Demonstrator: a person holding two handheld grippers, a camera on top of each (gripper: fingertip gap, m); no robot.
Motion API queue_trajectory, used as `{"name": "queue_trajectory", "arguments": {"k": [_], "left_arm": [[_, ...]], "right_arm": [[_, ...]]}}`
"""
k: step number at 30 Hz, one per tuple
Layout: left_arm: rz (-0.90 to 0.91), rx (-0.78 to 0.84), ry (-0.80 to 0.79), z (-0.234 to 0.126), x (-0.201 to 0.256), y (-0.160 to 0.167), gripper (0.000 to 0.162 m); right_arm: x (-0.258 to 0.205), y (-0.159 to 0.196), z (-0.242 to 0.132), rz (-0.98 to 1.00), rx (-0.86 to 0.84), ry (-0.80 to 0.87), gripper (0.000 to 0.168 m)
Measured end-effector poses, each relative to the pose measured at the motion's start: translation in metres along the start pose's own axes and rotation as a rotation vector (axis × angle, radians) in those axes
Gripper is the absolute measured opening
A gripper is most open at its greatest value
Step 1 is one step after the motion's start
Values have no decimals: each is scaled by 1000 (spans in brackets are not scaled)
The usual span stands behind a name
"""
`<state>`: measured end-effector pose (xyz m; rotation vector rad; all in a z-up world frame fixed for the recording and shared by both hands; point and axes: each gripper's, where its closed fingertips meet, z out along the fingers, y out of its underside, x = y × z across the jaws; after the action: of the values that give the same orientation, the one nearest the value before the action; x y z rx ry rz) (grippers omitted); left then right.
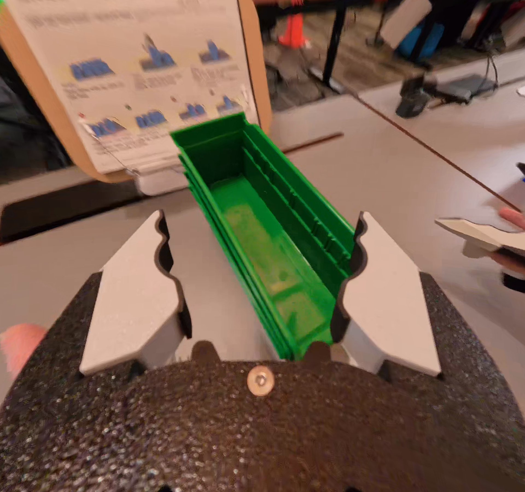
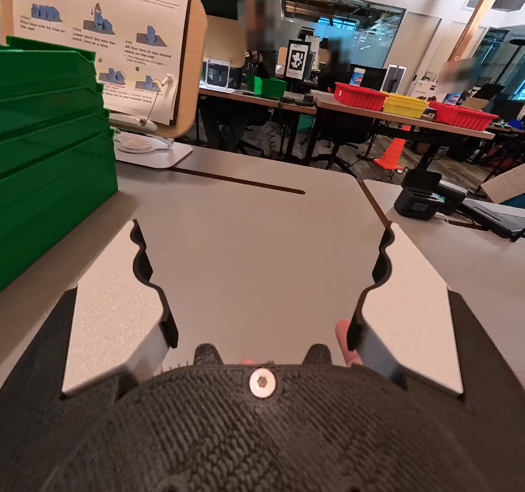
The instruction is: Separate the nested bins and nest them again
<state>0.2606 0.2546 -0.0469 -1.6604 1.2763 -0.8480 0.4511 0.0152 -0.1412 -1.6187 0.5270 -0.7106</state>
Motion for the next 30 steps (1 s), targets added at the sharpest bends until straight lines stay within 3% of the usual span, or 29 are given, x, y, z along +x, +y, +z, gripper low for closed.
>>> {"name": "queue_trajectory", "arguments": {"k": [3,6,9,14,19,30], "left_arm": [[-21,-214,30,21,18,7,126],[18,-311,21,40,28,2,126],[52,-389,-106,56,10,-1,124],[-30,-478,-130,74,4,6,123],[-10,-586,-230,75,-13,19,124],[-188,-797,-171,79,0,45,124]], "right_arm": [[-1,-4,3,9,12,-3,156],[-6,-7,5,9,15,-20,156],[-7,-5,5,14,9,-29,155],[-4,-6,4,26,11,-31,154],[-2,-1,5,47,-6,-34,154],[-10,1,6,29,-32,-58,153]]}}
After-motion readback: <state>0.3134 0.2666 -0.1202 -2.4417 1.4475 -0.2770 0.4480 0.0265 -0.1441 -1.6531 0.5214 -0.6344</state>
